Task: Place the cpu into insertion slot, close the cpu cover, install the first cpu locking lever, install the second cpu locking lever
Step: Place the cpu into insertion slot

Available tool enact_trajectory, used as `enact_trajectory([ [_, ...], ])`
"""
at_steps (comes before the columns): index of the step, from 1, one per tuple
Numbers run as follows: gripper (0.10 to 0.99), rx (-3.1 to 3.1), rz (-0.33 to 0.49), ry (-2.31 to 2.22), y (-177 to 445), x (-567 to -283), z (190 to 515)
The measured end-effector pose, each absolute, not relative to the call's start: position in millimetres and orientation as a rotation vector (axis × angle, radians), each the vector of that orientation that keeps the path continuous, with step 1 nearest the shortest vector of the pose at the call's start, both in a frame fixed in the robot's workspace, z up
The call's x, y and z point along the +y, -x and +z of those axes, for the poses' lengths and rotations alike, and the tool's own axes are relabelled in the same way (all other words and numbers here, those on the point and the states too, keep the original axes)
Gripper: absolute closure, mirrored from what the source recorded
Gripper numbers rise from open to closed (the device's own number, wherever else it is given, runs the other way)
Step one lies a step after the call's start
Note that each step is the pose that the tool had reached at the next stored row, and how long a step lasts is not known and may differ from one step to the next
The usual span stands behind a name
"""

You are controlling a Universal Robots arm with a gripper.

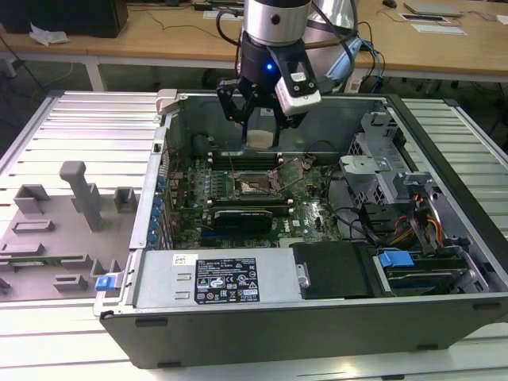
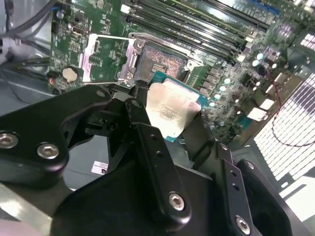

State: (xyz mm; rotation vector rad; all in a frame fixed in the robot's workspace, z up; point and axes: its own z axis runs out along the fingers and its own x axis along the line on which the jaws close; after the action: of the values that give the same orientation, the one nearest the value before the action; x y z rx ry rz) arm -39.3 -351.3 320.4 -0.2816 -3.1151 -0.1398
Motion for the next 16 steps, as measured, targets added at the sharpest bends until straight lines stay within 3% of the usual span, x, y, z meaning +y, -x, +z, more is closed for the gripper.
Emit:
enact_trajectory([
  [16,0.545,-3.0,-0.141,0.952,39.3,-351.3,317.6],
])
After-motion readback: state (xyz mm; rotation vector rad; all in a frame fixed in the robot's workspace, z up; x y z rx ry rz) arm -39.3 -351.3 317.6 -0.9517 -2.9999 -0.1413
